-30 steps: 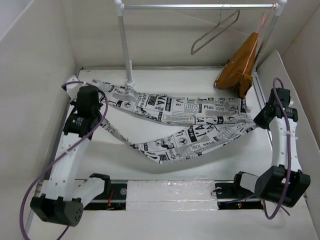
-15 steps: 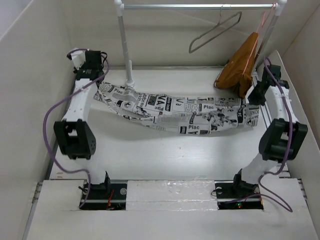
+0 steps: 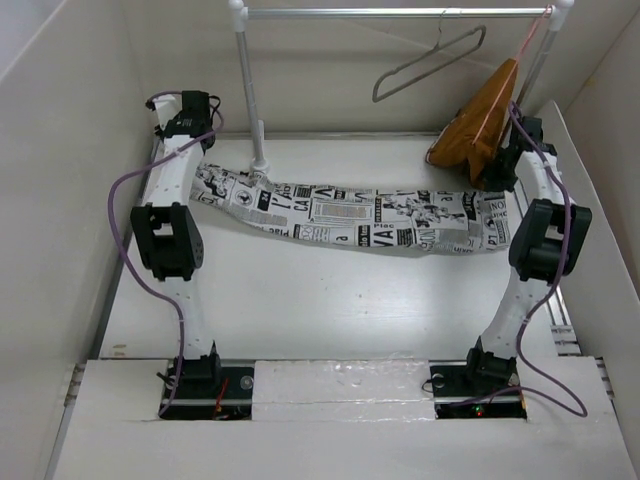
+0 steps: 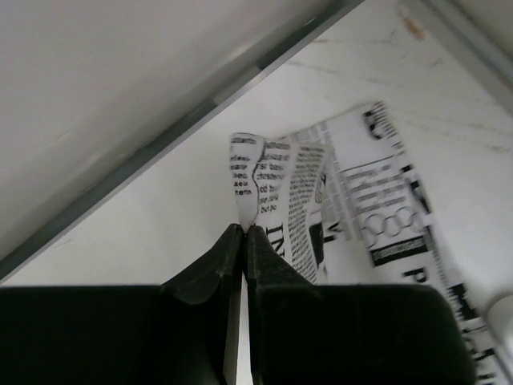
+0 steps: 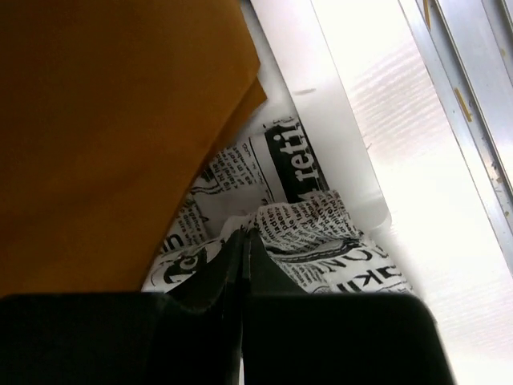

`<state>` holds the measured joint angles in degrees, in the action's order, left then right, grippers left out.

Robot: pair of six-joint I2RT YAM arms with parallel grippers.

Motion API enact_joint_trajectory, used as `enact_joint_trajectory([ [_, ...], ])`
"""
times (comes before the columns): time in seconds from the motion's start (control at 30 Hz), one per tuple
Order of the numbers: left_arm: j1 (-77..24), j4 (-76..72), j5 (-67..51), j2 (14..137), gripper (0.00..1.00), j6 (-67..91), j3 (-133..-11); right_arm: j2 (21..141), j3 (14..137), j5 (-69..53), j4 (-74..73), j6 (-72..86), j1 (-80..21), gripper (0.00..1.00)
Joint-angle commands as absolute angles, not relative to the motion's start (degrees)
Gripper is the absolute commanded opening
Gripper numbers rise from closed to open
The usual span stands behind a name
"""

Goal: Place the trousers on the hanger
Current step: Fold the trousers at the center of the board.

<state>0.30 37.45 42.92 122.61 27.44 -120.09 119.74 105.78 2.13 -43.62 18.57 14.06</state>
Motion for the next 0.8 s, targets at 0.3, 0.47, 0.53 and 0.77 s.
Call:
enact_joint_trajectory([
  [0.3, 6.0, 42.3, 48.5, 99.6, 0.00, 26.6, -108.4, 111.6, 95.1, -1.2, -31.3, 16.8, 18.8, 0.00],
  [0.47, 8.3, 42.4, 43.6, 106.1, 0.00, 24.3, -116.3, 116.2, 98.7, -6.0, -29.0, 17.5, 20.0, 0.00],
  [0.53, 8.3, 44.8, 42.8, 115.0, 0.00, 24.3, -123.0, 118.6, 102.0, -5.8, -30.9, 16.9, 19.4, 0.00],
  [0.77, 8.3, 42.2, 38.2, 134.7, 0.00, 20.8, -141.0, 125.9, 112.5, -4.7, -33.8, 17.3, 17.8, 0.00],
])
